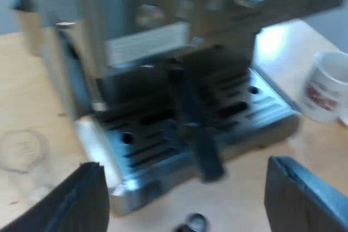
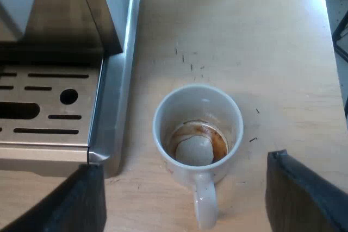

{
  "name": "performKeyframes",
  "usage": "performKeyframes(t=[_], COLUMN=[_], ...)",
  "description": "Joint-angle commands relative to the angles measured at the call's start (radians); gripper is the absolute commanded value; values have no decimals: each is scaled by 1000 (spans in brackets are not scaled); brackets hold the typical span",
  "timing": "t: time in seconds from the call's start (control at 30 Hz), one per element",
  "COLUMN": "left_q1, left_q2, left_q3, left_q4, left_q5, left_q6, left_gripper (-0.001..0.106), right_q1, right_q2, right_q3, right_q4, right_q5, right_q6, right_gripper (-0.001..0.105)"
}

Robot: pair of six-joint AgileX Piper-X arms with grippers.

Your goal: Remove mug from coffee machine

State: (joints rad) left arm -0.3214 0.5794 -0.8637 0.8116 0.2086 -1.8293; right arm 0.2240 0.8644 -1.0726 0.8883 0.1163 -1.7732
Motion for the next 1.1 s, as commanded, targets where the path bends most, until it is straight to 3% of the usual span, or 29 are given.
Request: performKeyframes(t=[0.03,0.13,0.23,0.5,0.73,1.1], left_q1=[80,175,252,226,224,224], left_q2=[-4,-4,-6,-45,-119,-284], left_q3=[-22,-36,-47,-47,-47,-47], left_q4=[12,70,169,200,202,207], left_q5=[-10,23,57,57,57,57], left_q6=[-12,9,74,84,84,84], left_gripper=[63,63,63,63,63,63], right_q1=[-13,-76,-133,-144,-144,-143], right_q2=[0,4,4,-10,-162,-423], right_q3=[-13,-13,-13,-13,31,163], right_q4=[-3,-13,-16,-7,14,5], right_q5=[-9,-18,-27,-24,66,67], right_q6=[0,0,-2,-4,-23,-27], right_gripper=[63,63,63,63,63,63])
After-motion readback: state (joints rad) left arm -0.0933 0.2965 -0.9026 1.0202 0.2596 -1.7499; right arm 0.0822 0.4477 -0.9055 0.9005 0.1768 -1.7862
